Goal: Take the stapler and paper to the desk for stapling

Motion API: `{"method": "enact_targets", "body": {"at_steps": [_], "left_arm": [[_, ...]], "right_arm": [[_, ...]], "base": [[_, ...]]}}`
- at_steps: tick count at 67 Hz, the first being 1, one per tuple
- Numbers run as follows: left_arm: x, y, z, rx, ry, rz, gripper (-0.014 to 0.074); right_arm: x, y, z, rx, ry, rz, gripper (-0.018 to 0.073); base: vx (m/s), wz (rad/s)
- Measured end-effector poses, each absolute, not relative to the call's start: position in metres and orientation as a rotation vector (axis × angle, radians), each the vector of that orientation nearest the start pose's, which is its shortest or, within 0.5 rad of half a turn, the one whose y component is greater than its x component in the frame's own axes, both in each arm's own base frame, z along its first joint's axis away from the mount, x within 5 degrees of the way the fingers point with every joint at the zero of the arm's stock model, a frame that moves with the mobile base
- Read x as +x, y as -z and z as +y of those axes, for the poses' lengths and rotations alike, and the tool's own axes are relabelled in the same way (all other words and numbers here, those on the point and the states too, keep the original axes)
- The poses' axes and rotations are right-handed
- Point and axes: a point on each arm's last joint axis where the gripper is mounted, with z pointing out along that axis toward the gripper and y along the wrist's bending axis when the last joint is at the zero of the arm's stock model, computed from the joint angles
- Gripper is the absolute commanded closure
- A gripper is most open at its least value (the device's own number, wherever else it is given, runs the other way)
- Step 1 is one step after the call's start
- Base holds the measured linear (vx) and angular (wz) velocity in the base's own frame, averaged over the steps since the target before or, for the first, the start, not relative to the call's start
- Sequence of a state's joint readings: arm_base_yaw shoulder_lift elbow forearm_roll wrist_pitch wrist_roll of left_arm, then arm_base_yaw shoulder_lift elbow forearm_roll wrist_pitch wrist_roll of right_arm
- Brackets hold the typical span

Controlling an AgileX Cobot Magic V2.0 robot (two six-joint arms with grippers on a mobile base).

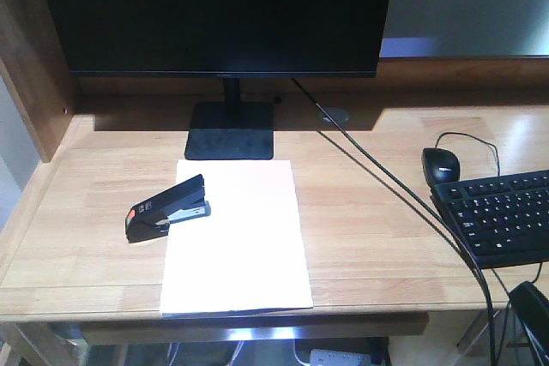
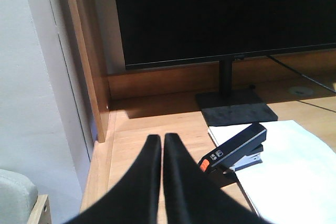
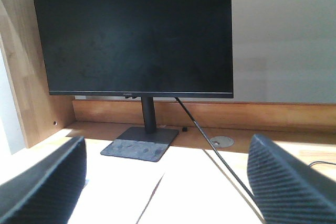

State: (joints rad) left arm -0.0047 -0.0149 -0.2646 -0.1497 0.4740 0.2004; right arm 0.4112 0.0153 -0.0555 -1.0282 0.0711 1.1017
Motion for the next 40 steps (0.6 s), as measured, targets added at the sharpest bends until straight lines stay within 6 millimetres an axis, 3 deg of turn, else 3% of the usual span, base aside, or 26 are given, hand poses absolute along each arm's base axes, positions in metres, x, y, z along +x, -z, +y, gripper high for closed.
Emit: {"method": "enact_targets", "body": {"at_steps": [33,40], "left_arm": [[0.0336,-0.2579,-0.0064,0.11,0.012,1.672,0.0603],[0.0336,-0.2579,-0.0064,0.109,0.012,1.672,0.0603]], "right_arm": [[0.0532,-0.2264,0.0145,-0.184,-0.323,1.493,-0.0019],[0.0544,-0.2242,0.011,-0.156,-0.289,1.519,0.0025]], "base": [[0.0,0.0],[0.0,0.0]]}}
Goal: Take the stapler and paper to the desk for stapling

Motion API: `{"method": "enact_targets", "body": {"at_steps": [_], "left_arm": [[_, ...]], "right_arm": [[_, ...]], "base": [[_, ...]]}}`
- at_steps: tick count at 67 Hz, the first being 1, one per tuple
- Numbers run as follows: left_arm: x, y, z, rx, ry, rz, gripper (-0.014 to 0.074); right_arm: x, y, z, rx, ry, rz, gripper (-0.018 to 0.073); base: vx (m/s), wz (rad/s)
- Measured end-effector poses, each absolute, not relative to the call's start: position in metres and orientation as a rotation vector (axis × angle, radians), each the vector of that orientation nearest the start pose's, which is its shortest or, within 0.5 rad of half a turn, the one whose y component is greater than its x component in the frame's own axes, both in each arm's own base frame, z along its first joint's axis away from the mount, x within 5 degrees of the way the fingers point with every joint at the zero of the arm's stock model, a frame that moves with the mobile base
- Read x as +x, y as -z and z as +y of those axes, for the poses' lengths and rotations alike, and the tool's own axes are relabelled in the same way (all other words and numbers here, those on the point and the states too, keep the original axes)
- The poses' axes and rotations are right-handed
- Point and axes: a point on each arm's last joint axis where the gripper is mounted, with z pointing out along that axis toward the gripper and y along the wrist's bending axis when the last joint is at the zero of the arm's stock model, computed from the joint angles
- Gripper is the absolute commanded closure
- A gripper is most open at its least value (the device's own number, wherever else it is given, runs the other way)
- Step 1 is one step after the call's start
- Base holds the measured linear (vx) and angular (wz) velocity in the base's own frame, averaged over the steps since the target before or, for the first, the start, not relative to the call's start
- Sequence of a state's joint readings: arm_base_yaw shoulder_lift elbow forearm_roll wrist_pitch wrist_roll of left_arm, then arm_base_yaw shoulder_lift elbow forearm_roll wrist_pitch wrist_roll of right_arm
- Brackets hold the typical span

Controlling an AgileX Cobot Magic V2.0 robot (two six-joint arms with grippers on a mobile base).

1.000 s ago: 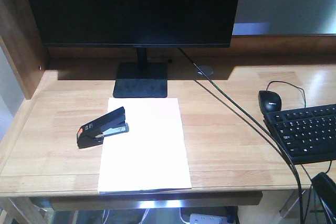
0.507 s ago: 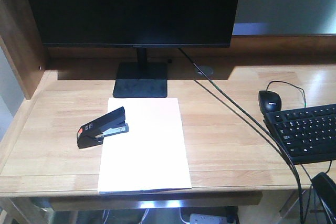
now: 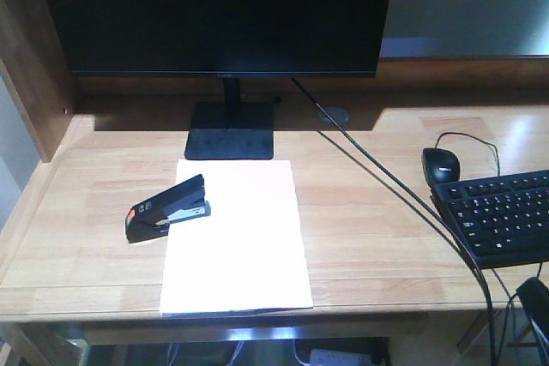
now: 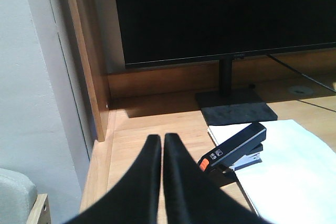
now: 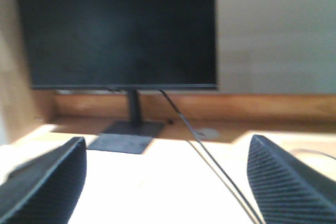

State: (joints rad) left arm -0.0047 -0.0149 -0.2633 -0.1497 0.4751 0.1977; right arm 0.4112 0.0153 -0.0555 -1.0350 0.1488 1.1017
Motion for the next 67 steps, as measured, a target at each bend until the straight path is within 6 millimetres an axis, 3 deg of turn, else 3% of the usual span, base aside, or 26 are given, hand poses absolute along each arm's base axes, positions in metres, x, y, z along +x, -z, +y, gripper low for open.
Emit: {"method": "enact_targets", "body": {"at_steps": [10,21,67], "left_arm": [[0.0336,-0.2579,-0.0064,0.109,0.012,1.672,0.0603],[0.0336,-0.2579,-0.0064,0.109,0.012,1.672,0.0603],[0.0337,-0.2577,-0.0064,0.109,0.012,1.673,0.0603]], "right_arm": [[0.0553,-0.2228,0.0081,-0.147,-0.245,1.534,0.0225],[0.0553,-0.2229,0.0078,-0.159,-0.227,1.53,0.0576],[0.0554,-0.2233,0.0076,-0.176,-0.205,1.523,0.0568]], "base": [[0.0,0.0],[0.0,0.0],[0.0,0.0]]}}
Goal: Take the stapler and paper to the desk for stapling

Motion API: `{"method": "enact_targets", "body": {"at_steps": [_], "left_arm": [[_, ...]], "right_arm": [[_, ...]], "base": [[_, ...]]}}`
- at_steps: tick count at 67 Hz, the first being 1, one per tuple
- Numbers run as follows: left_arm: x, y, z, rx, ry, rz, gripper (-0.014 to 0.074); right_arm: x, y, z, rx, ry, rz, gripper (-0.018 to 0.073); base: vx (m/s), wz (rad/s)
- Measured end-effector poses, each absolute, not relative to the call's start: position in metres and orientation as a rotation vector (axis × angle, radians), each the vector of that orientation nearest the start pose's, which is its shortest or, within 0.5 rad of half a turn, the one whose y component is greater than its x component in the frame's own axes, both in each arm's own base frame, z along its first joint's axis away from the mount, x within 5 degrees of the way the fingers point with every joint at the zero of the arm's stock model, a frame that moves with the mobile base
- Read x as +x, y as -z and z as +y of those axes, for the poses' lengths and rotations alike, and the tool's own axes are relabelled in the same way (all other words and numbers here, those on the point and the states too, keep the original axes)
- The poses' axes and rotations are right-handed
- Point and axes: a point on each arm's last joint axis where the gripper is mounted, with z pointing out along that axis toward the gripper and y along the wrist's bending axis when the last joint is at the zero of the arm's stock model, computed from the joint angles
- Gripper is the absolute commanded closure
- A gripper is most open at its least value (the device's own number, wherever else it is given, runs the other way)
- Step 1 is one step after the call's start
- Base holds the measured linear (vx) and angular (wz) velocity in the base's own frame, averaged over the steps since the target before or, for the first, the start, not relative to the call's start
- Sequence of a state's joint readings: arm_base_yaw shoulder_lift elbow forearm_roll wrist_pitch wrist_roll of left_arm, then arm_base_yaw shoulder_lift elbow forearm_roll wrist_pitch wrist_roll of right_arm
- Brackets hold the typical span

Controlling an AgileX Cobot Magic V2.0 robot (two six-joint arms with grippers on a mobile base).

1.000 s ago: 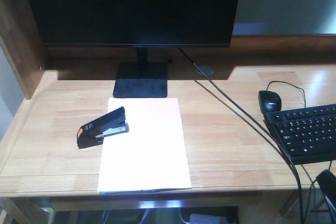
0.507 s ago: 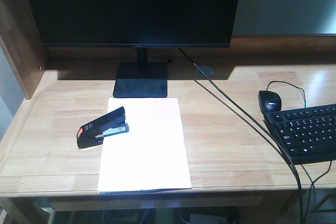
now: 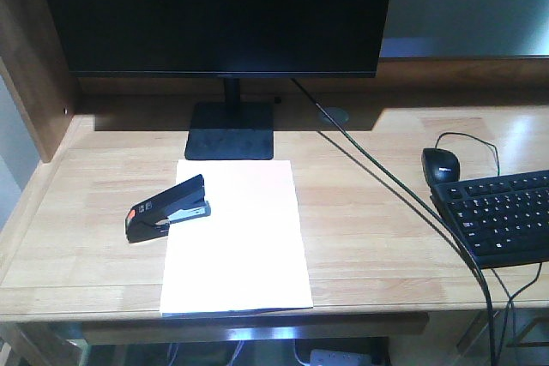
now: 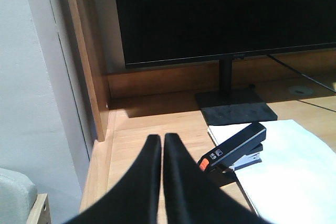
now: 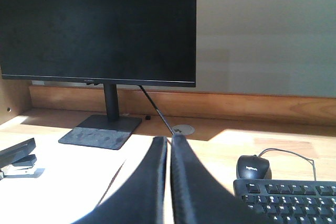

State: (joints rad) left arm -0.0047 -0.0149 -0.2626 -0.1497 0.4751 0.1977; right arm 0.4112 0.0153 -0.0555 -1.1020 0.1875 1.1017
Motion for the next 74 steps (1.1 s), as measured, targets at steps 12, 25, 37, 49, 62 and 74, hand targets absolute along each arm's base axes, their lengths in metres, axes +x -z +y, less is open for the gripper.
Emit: {"method": "enact_targets", "body": {"at_steps": [12,25,37,49,62,74], "left_arm": [[0.039,-0.243,-0.006,0.107,0.013,1.706,0.0603],[0.048,-0.215,-0.004,0.063,0.01,1.725,0.0603],[0.054,-0.183,0.0,0.032,-0.029,1.765,0.0603],[0.055,-0.185,0.001,-0.001,-0.012,1.719,0.0603],[0.055,-0.185,-0.001,0.023,0.011,1.714,0.0603],[0.056,-0.188,-0.005,0.096,0.064,1.683,0.0603]], "right_arm": [[0.055,-0.223,0.008,-0.176,-0.205,1.523,0.0568],[0.055,-0.223,0.008,-0.176,-0.205,1.523,0.0568],[0.055,-0.223,0.008,-0.176,-0.205,1.523,0.0568],[0.055,-0.223,0.007,-0.176,-0.204,1.523,0.0568],[0.055,-0.223,0.007,-0.175,-0.203,1.525,0.0568],[0.056,-0.223,0.007,-0.174,-0.201,1.526,0.0568]], "base": [[0.0,0.0],[0.0,0.0],[0.0,0.0],[0.0,0.0],[0.0,0.0],[0.0,0.0]]}}
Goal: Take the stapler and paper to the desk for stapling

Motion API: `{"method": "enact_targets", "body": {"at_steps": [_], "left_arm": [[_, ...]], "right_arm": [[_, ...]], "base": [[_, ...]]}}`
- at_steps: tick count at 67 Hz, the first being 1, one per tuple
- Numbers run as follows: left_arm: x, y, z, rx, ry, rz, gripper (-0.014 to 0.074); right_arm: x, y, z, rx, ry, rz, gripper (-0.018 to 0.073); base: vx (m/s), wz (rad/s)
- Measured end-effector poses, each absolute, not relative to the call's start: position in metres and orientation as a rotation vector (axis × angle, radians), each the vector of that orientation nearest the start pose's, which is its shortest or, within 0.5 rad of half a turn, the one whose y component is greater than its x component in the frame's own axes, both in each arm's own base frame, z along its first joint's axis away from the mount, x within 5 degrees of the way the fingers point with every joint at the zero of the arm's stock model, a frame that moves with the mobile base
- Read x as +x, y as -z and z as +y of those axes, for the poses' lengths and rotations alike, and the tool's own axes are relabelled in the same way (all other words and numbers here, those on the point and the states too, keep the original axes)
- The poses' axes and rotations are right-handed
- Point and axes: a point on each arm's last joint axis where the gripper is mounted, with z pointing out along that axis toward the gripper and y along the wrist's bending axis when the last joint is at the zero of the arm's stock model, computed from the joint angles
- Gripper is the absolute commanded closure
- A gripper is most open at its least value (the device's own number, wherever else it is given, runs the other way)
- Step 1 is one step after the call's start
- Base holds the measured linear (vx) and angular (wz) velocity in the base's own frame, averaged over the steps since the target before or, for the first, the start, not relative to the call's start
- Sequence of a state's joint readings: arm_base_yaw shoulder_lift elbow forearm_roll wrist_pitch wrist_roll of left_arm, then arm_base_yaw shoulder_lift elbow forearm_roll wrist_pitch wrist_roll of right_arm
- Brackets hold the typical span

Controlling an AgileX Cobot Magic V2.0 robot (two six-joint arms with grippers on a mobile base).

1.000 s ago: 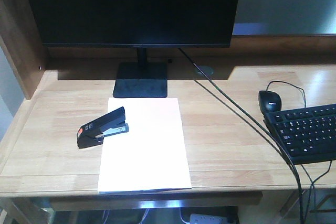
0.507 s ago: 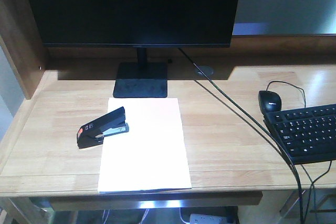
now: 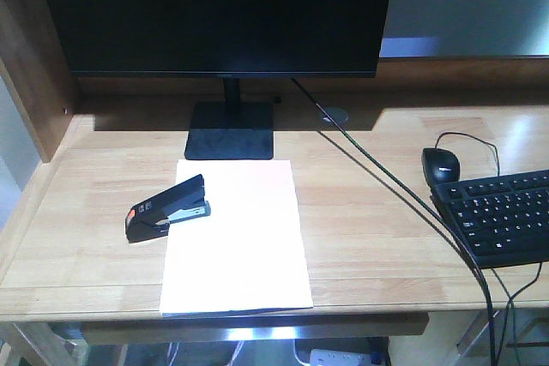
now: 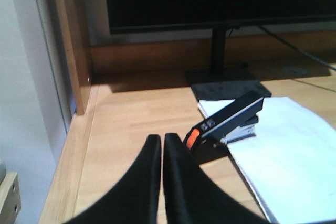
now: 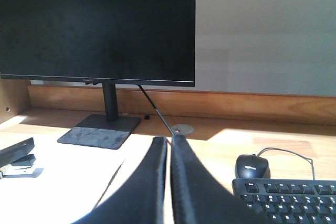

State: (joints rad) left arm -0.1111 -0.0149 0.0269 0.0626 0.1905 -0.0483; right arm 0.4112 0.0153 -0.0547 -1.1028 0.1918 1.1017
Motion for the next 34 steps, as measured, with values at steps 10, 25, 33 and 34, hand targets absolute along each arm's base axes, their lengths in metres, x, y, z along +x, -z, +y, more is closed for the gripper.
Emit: {"method": "enact_targets", "body": {"at_steps": [10,25,33,34], "left_arm": [[0.056,-0.197,-0.006,0.11,0.064,1.582,0.0603],[0.056,-0.2,-0.005,0.098,0.052,1.552,0.0603],[0.056,-0.2,-0.003,0.069,0.021,1.551,0.0603],[0.056,-0.2,-0.003,0.066,0.018,1.551,0.0603]], "right_arm": [[0.056,-0.223,0.007,-0.174,-0.201,1.526,0.0568],[0.056,-0.223,0.007,-0.173,-0.201,1.526,0.0568],[0.056,-0.223,0.007,-0.172,-0.199,1.527,0.0568],[0.056,-0.223,0.007,-0.172,-0.199,1.527,0.0568]], "base": [[0.0,0.0],[0.0,0.0],[0.0,0.0],[0.0,0.0]]}}
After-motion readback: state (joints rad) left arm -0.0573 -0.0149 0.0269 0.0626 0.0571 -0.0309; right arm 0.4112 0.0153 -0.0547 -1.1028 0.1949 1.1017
